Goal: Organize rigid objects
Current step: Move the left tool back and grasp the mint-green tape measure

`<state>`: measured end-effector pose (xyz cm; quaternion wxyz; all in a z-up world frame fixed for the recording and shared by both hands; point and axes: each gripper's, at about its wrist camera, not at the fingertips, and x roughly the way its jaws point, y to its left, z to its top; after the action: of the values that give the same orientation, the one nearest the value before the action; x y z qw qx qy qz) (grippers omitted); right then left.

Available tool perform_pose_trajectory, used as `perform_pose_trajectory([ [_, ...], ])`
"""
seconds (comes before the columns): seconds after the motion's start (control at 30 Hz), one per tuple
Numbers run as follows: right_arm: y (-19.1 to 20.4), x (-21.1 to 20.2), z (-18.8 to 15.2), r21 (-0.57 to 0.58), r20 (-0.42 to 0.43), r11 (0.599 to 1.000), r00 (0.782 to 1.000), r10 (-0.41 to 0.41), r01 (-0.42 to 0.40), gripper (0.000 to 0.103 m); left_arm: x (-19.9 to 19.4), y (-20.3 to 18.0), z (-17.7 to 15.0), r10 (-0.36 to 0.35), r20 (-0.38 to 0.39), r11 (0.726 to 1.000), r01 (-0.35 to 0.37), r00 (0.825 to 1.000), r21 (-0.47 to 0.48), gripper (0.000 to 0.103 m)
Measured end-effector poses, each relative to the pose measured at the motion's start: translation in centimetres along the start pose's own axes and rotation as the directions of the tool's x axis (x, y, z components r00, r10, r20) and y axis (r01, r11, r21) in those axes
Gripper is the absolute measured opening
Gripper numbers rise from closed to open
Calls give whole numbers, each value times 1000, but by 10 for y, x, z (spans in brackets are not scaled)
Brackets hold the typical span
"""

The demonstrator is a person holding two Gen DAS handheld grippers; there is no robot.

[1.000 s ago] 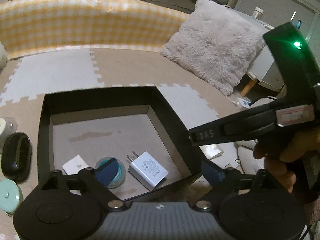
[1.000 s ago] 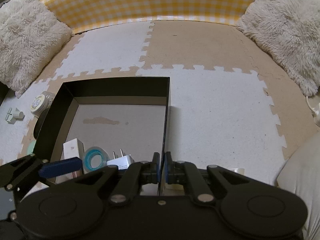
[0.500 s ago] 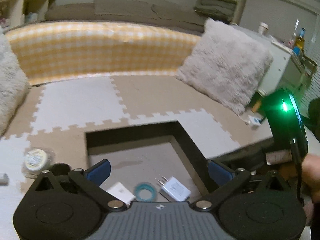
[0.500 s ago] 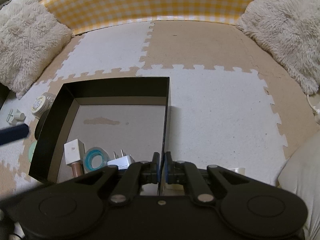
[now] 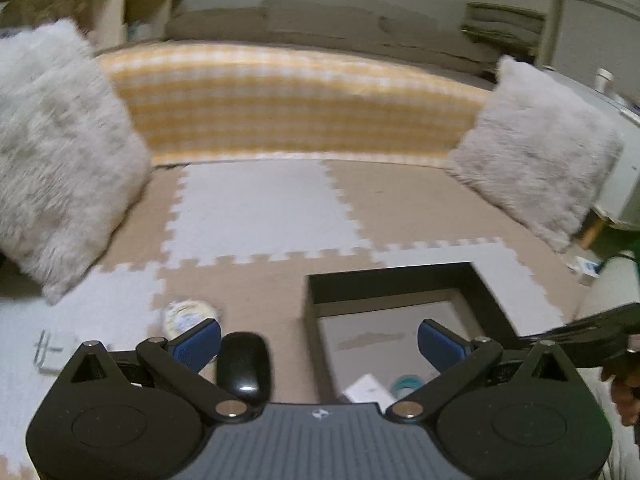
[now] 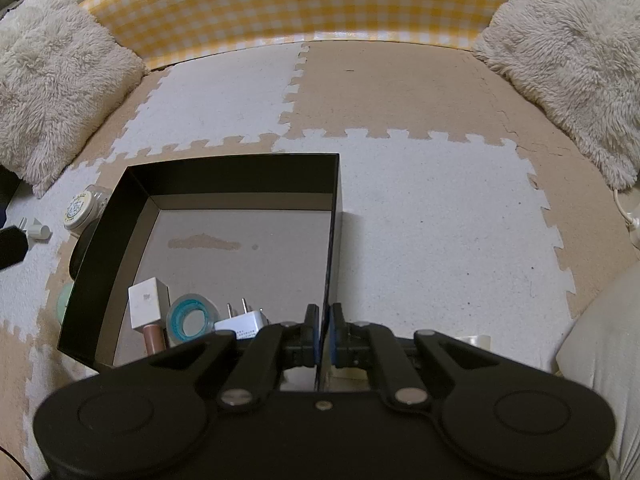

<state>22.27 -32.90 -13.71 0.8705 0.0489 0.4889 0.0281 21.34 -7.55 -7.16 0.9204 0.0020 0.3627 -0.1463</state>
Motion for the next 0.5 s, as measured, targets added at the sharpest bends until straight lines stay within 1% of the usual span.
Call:
perform_pose_trajectory([
  [0.1, 0, 0, 0, 1, 0, 1000, 1000, 1, -1, 5, 4, 18, -2, 14, -26, 999, -15, 1000, -35, 103],
  [0.27, 0, 0, 0, -5, 0, 1000, 1000, 8, -8, 6, 7, 41, -7, 78, -63, 995, -81, 995, -56, 103],
  [0.4, 0, 0, 0, -6, 0, 1000, 1000, 7, -7, 6, 11, 54, -12, 73, -86, 992, -81, 994, -98, 103],
  [0.5, 0, 0, 0, -6, 0, 1000, 1000, 7, -7, 6, 16, 57, -16, 57, -112, 992, -68, 992, -105, 103],
])
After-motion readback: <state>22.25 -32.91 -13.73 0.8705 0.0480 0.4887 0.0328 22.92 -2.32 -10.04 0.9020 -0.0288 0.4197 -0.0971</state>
